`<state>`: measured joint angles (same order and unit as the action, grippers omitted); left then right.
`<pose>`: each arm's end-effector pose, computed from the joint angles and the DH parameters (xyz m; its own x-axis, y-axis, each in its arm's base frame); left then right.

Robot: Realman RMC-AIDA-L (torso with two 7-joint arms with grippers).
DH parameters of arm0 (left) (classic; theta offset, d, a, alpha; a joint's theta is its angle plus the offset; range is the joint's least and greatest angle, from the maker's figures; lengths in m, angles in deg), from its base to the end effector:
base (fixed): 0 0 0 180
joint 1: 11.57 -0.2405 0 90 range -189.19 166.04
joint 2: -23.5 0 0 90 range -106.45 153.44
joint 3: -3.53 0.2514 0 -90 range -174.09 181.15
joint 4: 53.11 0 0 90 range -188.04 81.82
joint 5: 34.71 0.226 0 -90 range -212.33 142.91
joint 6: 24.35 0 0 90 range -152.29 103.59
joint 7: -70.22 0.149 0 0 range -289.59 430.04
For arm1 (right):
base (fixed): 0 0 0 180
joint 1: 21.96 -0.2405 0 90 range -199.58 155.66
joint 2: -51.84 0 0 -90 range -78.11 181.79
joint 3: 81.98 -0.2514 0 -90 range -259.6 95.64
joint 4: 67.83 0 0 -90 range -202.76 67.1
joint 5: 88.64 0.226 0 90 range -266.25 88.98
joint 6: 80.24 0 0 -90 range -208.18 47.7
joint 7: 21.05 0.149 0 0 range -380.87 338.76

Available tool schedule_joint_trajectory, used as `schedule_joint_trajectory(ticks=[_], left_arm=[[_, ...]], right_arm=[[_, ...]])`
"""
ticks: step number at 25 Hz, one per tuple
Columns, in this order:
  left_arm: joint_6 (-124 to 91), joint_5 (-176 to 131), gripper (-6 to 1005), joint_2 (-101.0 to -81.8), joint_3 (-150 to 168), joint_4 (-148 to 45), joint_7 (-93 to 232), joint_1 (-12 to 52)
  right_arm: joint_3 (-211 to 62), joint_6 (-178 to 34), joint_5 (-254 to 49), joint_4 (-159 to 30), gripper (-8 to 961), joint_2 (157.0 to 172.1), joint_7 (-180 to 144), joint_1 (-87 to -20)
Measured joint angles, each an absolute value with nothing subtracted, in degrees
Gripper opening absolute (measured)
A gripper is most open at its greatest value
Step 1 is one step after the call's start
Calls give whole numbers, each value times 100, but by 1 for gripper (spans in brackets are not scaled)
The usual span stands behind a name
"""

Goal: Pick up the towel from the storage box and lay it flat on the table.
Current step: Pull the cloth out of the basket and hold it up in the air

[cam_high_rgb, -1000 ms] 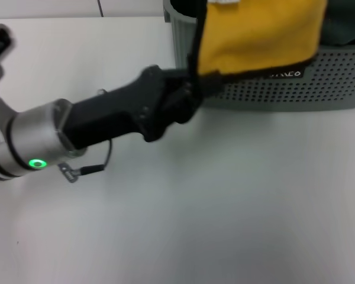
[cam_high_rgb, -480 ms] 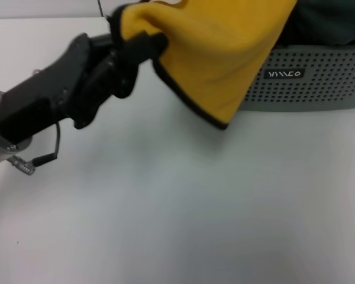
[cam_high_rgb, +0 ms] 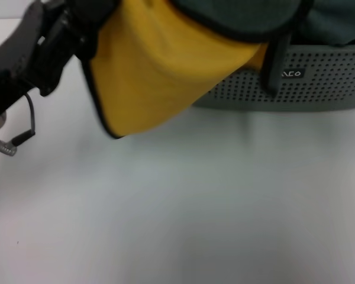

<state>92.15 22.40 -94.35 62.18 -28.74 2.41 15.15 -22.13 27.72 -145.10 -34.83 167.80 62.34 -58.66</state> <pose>-0.2016 0.2927 0.0452 0.1674 0.0046 0.9859 0.1966 -0.9801 -0.0288 0.1323 0.3492 0.0651 0.2449 -0.1219 -0.9618 -0.1005 -0.9899 0.0999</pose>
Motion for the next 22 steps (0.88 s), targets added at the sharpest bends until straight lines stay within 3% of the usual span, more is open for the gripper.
schedule_joint_trajectory(ticks=[22], left_arm=[[9245, 1892, 24, -9476, 6847, -2490, 1383, 1341]], right_arm=[[-480, 2221, -14518, -4624, 79, 16803, 4733, -5701]])
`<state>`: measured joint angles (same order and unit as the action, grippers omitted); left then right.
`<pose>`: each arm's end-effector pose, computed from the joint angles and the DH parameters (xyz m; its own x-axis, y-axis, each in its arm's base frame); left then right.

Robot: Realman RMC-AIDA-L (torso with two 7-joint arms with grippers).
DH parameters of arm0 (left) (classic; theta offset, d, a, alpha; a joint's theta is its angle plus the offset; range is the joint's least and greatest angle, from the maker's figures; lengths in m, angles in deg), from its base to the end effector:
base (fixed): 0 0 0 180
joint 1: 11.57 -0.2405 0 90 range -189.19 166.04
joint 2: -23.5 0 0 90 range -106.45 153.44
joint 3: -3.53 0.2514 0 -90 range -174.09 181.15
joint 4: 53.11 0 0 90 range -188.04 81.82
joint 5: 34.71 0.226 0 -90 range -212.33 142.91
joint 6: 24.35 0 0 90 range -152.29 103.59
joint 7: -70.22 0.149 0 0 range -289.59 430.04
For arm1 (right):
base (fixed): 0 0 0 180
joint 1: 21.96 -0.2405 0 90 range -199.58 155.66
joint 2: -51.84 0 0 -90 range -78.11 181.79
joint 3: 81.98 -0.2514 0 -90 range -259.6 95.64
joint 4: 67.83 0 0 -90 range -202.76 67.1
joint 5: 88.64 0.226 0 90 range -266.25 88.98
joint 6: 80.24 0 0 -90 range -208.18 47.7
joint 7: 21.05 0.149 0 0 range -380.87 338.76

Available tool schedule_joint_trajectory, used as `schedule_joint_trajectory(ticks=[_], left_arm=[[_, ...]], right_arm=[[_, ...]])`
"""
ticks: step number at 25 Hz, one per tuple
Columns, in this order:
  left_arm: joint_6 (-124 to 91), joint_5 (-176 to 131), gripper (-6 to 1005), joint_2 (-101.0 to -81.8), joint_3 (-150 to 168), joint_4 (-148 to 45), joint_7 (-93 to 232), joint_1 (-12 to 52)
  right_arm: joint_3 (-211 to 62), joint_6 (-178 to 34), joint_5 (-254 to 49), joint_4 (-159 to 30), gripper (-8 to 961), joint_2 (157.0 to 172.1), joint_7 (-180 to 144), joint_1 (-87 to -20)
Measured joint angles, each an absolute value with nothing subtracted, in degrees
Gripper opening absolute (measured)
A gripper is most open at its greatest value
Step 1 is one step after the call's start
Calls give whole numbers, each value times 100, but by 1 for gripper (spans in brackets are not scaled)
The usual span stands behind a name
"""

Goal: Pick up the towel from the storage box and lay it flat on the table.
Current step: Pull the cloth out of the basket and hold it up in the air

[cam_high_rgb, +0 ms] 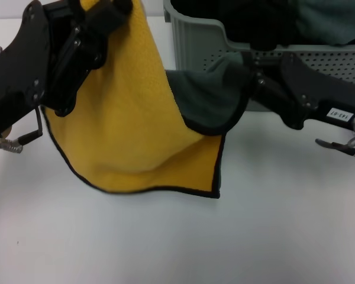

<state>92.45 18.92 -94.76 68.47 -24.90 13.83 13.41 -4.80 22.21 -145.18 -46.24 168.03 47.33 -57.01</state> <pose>-0.1929 0.2844 0.0413 0.1960 -0.1892 0.9622 0.0967 -0.9727 -0.2109 0.1672 0.3240 -0.0141 0.4288 -0.1951 -0.8821 -0.1777 -0.9756 0.1294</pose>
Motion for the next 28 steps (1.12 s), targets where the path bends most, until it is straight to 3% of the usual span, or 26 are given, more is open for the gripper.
schedule_joint_trajectory(ticks=[6, 14, 21, 24, 28], left_arm=[[9253, 1847, 25, -9492, 6852, -2446, 1434, 1312], [9255, 1836, 25, -9476, 6881, -2163, 1408, 1253], [9255, 1544, 25, -9282, 7413, -2015, 1438, 1205], [9254, 1524, 25, -9250, 7455, -1944, 1439, 1183], [9254, 1522, 25, -9211, 7457, -1937, 1439, 1181]], right_arm=[[-191, 1966, -14527, -4640, 80, 16792, 4655, -5620], [73, 1508, -14978, -4583, 264, 16770, 4694, -5666], [122, 1390, -15454, -4559, 407, 16764, 4697, -5664], [125, 1413, -15648, -4536, 600, 16761, 4695, -5594], [125, 1492, -15954, -4324, 596, 16755, 4698, -5354]])
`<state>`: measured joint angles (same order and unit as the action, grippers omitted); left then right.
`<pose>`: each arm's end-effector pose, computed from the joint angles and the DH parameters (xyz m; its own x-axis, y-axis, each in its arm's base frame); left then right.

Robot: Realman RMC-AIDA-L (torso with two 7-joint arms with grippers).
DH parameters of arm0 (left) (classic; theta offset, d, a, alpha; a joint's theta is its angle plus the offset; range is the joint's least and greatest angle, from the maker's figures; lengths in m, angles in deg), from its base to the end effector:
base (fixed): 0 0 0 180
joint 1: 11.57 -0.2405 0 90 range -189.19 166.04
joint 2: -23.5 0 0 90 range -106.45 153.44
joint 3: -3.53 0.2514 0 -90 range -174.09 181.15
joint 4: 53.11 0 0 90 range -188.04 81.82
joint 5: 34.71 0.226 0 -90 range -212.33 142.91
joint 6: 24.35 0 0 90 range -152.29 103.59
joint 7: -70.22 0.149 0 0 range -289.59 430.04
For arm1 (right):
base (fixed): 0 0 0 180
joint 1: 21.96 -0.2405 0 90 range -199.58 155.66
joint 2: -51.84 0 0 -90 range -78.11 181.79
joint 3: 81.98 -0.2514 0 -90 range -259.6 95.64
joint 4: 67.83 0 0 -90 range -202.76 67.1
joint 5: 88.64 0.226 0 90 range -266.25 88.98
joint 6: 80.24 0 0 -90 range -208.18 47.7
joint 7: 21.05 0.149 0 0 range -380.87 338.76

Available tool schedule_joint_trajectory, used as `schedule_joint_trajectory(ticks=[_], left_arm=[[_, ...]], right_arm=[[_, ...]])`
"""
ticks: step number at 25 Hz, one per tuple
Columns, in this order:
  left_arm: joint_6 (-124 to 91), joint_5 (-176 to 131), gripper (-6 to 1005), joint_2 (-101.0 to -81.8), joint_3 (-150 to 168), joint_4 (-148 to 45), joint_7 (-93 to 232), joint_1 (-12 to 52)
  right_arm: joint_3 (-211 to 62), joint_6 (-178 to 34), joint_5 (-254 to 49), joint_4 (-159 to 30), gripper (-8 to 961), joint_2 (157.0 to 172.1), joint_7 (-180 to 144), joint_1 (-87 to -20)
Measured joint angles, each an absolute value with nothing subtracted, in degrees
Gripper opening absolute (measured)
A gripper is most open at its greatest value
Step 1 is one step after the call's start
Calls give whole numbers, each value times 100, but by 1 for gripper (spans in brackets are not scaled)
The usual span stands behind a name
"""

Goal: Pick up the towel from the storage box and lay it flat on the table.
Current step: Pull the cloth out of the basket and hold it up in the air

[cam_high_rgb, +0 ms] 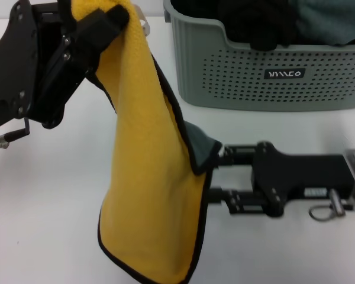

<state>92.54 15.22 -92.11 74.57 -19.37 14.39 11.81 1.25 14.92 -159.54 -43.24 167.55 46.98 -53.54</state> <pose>-0.1874 0.2811 0.0553 0.2218 -0.2375 0.9457 -0.0009 -0.9699 -0.2434 0.2025 0.2985 -0.0550 0.6937 -0.2636 -0.6702 -0.1936 -0.9646 0.1790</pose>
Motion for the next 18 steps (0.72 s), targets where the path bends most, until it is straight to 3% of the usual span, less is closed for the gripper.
schedule_joint_trajectory(ticks=[18], left_arm=[[9254, 1559, 26, -9137, 7544, -1836, 1392, 1171]], right_arm=[[81, 1518, -16288, -1493, 587, 16773, 4185, -3455]])
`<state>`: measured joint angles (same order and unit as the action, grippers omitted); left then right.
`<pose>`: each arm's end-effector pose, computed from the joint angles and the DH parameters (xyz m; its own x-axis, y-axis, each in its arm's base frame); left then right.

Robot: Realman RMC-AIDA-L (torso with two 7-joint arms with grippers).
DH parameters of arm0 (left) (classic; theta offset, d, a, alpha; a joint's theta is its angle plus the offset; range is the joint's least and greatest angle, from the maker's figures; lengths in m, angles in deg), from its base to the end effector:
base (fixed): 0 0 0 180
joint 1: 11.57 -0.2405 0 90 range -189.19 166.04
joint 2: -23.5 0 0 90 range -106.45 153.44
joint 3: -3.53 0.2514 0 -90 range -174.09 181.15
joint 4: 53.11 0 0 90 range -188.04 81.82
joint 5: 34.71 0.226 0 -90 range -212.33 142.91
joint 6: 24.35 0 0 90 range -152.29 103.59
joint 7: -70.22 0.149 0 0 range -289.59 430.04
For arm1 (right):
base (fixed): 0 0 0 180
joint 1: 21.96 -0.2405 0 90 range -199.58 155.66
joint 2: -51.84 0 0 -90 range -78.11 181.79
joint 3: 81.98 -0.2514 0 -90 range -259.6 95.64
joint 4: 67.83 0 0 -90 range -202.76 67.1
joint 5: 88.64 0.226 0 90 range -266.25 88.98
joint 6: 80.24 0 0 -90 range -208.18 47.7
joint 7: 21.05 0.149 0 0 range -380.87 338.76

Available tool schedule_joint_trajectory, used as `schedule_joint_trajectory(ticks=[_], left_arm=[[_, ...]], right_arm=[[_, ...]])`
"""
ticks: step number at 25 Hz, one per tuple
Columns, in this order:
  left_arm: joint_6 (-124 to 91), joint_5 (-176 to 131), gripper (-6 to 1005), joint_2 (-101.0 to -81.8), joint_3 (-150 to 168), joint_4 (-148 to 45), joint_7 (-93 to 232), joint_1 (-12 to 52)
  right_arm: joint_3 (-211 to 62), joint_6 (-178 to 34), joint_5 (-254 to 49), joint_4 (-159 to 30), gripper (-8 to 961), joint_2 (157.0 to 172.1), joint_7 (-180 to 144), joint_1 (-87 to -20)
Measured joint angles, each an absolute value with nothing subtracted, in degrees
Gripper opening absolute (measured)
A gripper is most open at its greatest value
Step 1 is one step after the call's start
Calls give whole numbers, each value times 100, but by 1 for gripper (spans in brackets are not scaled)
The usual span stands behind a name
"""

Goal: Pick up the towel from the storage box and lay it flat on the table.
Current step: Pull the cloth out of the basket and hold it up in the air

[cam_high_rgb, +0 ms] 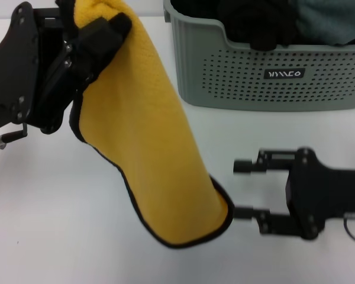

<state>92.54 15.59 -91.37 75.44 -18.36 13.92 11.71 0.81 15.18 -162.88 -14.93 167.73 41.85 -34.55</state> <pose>-0.1868 0.2806 0.0573 0.2405 -0.2323 0.9424 -0.0254 -0.9721 -0.2331 0.2090 0.2616 -0.0166 0.7286 0.0487 -0.6832 -0.0053 -0.9970 -0.0766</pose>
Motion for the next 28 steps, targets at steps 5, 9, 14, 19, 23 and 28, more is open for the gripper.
schedule_joint_trajectory(ticks=[5, 9, 14, 19, 23, 28], left_arm=[[9254, 1539, 26, -9121, 7582, -1836, 1376, 1143], [9254, 1509, 26, -9121, 7686, -1837, 1372, 1145], [9254, 1503, 26, -9147, 7702, -1835, 1371, 1160], [9254, 1501, 27, -9157, 7709, -1830, 1371, 1182], [9254, 1491, 27, -9161, 7746, -1822, 1375, 1202], [9254, 1486, 27, -9164, 7754, -1788, 1378, 1180]], right_arm=[[-26, 966, -16419, -617, 585, 16743, 4148, -3323], [13, 501, -16473, -443, 582, 16769, 3915, -3378], [641, -273, -16238, -466, 565, 16802, 3468, -3615], [1165, -1009, -15859, -535, 496, 16803, 3107, -3909], [1276, -1189, -15564, -600, 471, 16803, 2980, -4037], [1232, -1181, -15465, -613, 425, 16802, 2973, -4072]])
